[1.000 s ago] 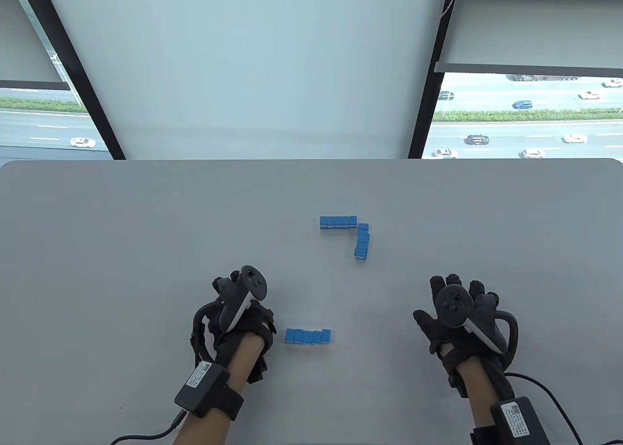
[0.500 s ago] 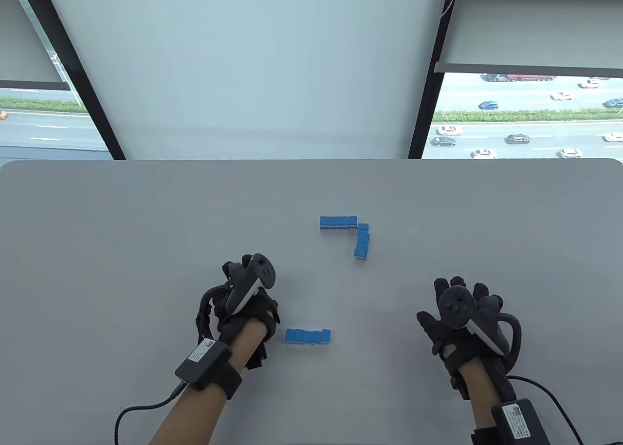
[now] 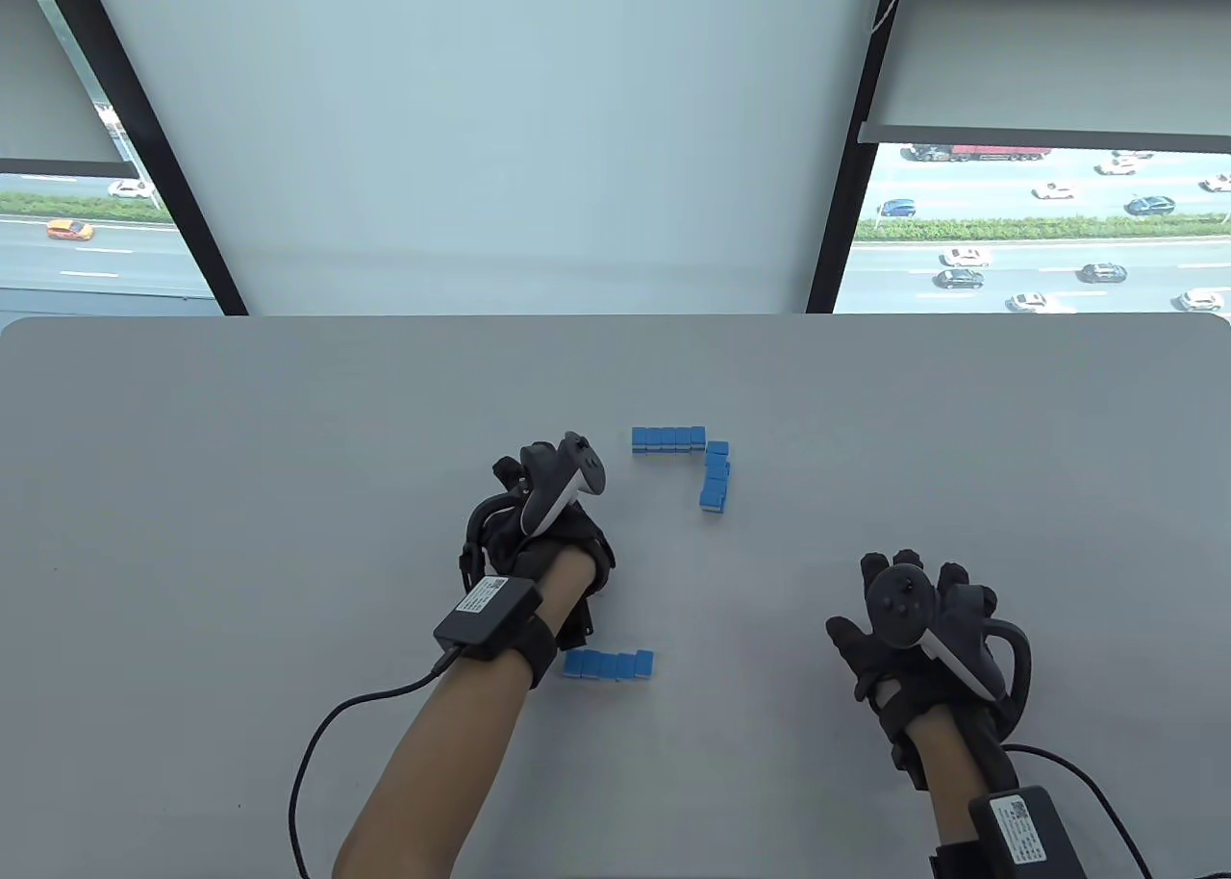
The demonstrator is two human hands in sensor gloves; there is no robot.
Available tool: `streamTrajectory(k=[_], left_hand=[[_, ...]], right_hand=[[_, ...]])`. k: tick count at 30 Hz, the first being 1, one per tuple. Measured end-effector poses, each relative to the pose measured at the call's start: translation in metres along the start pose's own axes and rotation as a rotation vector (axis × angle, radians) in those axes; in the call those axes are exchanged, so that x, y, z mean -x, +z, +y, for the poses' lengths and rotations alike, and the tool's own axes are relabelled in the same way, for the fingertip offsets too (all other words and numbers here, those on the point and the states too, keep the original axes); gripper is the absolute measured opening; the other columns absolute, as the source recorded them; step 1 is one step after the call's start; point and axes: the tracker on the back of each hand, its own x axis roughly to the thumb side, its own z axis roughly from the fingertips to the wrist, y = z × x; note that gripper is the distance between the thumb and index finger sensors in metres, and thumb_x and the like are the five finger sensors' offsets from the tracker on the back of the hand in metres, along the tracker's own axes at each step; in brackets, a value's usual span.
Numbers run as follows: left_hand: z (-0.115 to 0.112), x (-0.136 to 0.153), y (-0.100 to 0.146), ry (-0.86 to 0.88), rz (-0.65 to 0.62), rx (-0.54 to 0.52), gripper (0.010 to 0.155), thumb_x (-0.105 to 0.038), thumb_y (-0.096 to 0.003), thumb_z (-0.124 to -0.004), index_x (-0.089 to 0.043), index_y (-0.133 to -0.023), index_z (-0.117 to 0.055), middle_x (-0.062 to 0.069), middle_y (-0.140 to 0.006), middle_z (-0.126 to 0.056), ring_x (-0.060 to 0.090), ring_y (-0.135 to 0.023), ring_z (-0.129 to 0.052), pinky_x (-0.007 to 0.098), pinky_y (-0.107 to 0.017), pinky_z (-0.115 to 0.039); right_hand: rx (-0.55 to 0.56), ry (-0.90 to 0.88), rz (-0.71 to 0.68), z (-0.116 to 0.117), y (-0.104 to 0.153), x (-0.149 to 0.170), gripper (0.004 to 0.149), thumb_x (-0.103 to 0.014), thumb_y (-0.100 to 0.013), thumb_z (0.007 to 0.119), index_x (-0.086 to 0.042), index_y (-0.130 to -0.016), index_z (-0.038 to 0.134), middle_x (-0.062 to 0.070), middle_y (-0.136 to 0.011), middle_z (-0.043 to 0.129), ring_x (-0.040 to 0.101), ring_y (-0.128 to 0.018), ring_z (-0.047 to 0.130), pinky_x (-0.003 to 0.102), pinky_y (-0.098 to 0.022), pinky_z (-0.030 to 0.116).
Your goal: Build mahjong tile wall
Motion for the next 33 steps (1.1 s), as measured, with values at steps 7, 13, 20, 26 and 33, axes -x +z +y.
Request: streamTrajectory(k=[7, 13, 20, 26, 33], left_hand=[[-0.001, -0.040, 0.003, -0.013, -0.020, -0.004, 0.117, -0.060, -0.0412, -0.090, -0.028, -0.099, 0.006, 0.018, -0.110, -0.005, 0.061, -0.087, -0.071, 0.060, -0.053, -0.084], [-0.005, -0.074, 0.010, -0.039, -0.042, 0.010, 0.116, -0.062, -0.0410, -0.089, -0.028, -0.100, 0.006, 0.018, -0.110, -0.005, 0.060, -0.087, -0.072, 0.060, -0.053, -0.084], [-0.007, -0.107, 0.015, -0.042, -0.050, 0.001, 0.116, -0.063, -0.0410, -0.089, -0.027, -0.101, 0.004, 0.018, -0.111, -0.007, 0.060, -0.086, -0.073, 0.059, -0.053, -0.085], [-0.008, -0.120, 0.016, -0.040, -0.038, 0.001, 0.114, -0.063, -0.0409, -0.089, -0.027, -0.102, 0.001, 0.019, -0.111, -0.009, 0.060, -0.085, -0.073, 0.059, -0.052, -0.085], [-0.009, -0.126, 0.018, -0.052, -0.023, 0.011, 0.113, -0.064, -0.0414, -0.087, -0.027, -0.103, 0.000, 0.019, -0.111, -0.011, 0.060, -0.086, -0.073, 0.060, -0.052, -0.085]], right_hand=[[0.001, -0.011, 0.000, 0.000, 0.000, 0.001, 0.082, -0.066, -0.043, 0.068, -0.027, -0.108, 0.037, 0.008, -0.115, 0.033, 0.057, -0.099, 0.030, 0.070, -0.066, 0.024], [-0.001, -0.008, -0.002, 0.000, -0.001, 0.001, 0.082, -0.066, -0.043, 0.068, -0.027, -0.108, 0.037, 0.008, -0.115, 0.032, 0.057, -0.099, 0.029, 0.070, -0.066, 0.024], [-0.001, -0.007, -0.004, 0.001, -0.001, 0.000, 0.082, -0.066, -0.043, 0.068, -0.027, -0.108, 0.036, 0.008, -0.115, 0.032, 0.057, -0.099, 0.029, 0.070, -0.066, 0.023], [-0.003, -0.009, -0.004, 0.001, -0.002, 0.000, 0.082, -0.066, -0.044, 0.068, -0.027, -0.108, 0.036, 0.008, -0.115, 0.032, 0.057, -0.099, 0.029, 0.070, -0.066, 0.023], [0.001, -0.022, -0.007, 0.000, -0.002, 0.001, 0.083, -0.066, -0.044, 0.068, -0.026, -0.109, 0.036, 0.008, -0.115, 0.031, 0.057, -0.099, 0.028, 0.070, -0.066, 0.023]])
